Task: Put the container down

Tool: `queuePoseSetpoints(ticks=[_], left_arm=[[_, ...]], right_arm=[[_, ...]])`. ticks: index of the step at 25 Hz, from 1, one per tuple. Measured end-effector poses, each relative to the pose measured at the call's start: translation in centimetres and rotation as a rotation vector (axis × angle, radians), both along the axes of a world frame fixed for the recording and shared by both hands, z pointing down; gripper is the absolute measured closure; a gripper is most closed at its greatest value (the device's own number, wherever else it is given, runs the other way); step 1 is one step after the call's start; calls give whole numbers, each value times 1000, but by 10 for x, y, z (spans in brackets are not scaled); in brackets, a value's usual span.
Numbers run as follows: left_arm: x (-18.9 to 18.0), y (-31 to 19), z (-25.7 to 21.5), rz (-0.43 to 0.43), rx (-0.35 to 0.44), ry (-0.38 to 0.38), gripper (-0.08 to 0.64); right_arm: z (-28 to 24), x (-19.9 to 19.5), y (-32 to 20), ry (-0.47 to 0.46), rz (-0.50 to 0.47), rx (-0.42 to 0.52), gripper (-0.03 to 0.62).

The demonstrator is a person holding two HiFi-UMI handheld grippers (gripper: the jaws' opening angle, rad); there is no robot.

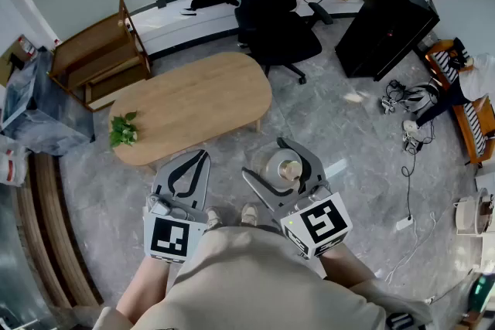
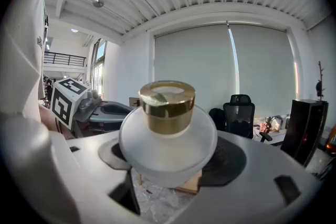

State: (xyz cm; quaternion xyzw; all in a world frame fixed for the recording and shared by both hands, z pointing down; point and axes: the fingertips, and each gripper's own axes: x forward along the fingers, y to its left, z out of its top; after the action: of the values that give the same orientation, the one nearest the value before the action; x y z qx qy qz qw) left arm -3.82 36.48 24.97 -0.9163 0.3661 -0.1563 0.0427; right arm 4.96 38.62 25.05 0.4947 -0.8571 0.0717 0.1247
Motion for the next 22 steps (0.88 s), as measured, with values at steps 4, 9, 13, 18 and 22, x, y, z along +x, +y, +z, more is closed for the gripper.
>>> queuePoseSetpoints(ticks=[4, 9, 13, 18, 22], left_arm=[[10, 4, 0, 4, 12, -4, 548], [22, 5, -4, 1, 12, 3, 548], [35, 12, 2, 4, 11, -13, 548], [45, 12, 9, -20, -9, -12, 548], [53, 13, 11, -44, -2, -23, 548]], right_arm=[[-2, 14, 5, -7, 12, 4, 264], [-3, 30, 7, 14, 28, -5, 264], [1, 41, 13, 10, 14, -15, 264], [9, 53, 13, -2, -1, -25, 264], [10, 65, 13, -28, -22, -24, 264]])
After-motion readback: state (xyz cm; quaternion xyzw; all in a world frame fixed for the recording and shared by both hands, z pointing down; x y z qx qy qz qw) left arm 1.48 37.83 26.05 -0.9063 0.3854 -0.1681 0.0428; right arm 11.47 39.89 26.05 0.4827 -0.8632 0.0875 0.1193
